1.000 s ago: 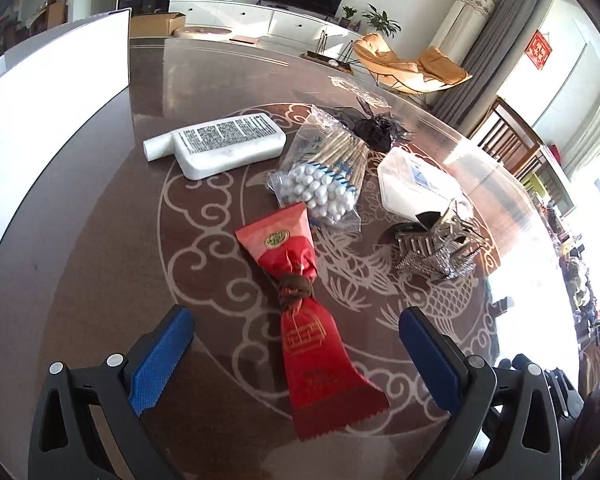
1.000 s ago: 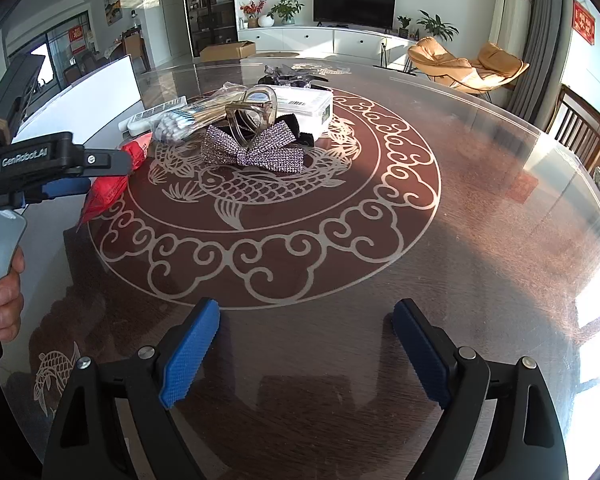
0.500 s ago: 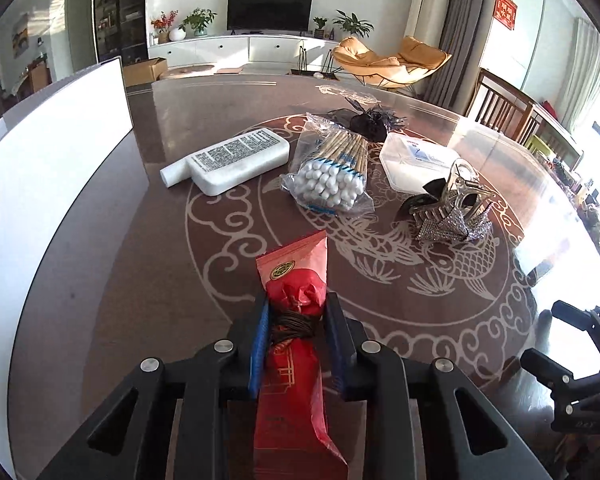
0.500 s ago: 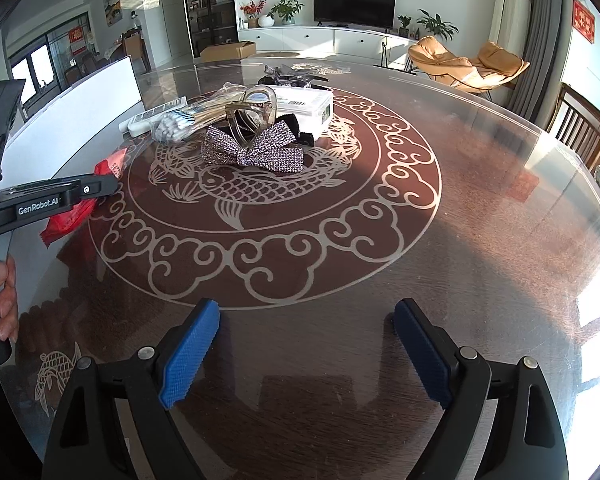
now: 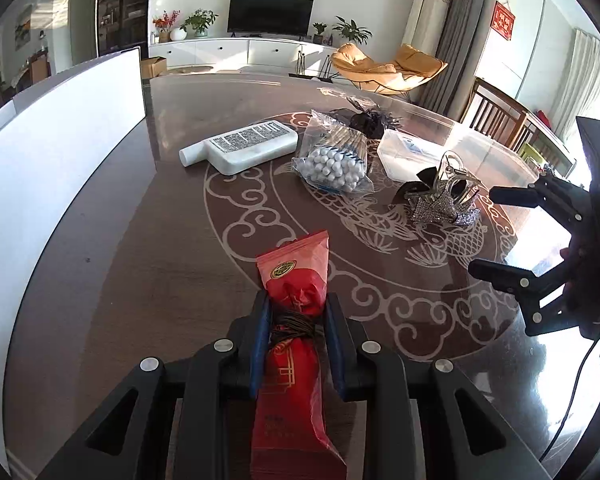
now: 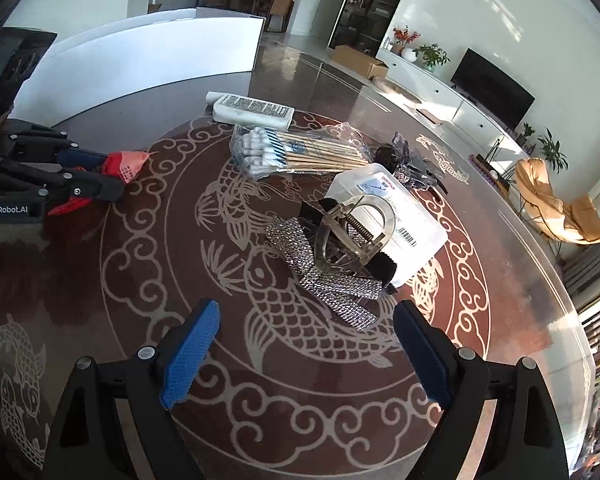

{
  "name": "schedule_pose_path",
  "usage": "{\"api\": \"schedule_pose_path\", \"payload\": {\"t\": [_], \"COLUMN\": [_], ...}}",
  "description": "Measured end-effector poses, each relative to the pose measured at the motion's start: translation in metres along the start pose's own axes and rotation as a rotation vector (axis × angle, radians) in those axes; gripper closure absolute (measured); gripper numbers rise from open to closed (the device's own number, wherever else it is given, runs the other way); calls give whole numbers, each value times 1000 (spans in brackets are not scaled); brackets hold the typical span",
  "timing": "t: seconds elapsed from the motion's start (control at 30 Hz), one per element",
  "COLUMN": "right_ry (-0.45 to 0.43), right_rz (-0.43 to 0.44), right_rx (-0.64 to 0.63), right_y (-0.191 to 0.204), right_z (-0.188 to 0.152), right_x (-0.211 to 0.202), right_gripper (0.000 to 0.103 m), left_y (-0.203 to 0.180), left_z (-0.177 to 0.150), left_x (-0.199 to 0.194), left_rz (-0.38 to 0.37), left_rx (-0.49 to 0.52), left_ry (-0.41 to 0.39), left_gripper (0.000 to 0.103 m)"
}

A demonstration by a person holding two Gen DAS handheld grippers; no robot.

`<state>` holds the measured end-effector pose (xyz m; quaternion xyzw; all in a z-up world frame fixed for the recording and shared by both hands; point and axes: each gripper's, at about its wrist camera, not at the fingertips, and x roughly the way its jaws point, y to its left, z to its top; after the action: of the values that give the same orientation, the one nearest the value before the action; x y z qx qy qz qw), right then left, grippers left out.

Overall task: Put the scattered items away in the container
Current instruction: 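Grasp the red pouch with the left tool while the right tool moves over the rhinestone bow, then grasp the rhinestone bow with the right tool while the left tool holds the pouch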

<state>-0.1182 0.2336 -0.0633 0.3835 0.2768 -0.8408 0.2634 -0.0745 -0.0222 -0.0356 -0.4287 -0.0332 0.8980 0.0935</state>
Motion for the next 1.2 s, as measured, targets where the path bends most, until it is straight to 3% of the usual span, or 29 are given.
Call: {"api": "schedule_pose_path", "payload": {"t": [0.2,0.33,0.43,0.47,0.63,0.77,0.9,1.1,1.17,1.2], "right_ry": [42,-22,-67,-84,-105,-102,-103,1,5,-2], "right_rz": [15,254,500,519,296,304,257,88,65,45], "right_rx": [48,184,203,190,140,227,321,373,384,385], "right_y": [-32,-30,-14,-9,-9,-1,15,29,26,25], "right_z": [8,14,12,10,10,12,19,46,48,47], "right_x": [24,16,-3,-10,-21,-6,11,48,51,49], "right_gripper": [14,13,14,14,14,14,14,13,19,27], "left_y": [1,0,-2,-2,-2,-3,-2,-20,-17,-14], "left_z": [-2,-3,-3,-3,-3,-3,-3,-2,0,0], "left_x": [-2,-2,-2,-2,-2,-3,-3,2,2,2], "left_rz": [3,9,18,19,23,27,17,118,104,93], "left_rx": [2,7,14,15,18,21,12,95,79,69], "left_ry": [0,1,1,1,2,2,1,9,8,8], "left_gripper": [78,78,78,78,77,77,77,75,76,76]}}
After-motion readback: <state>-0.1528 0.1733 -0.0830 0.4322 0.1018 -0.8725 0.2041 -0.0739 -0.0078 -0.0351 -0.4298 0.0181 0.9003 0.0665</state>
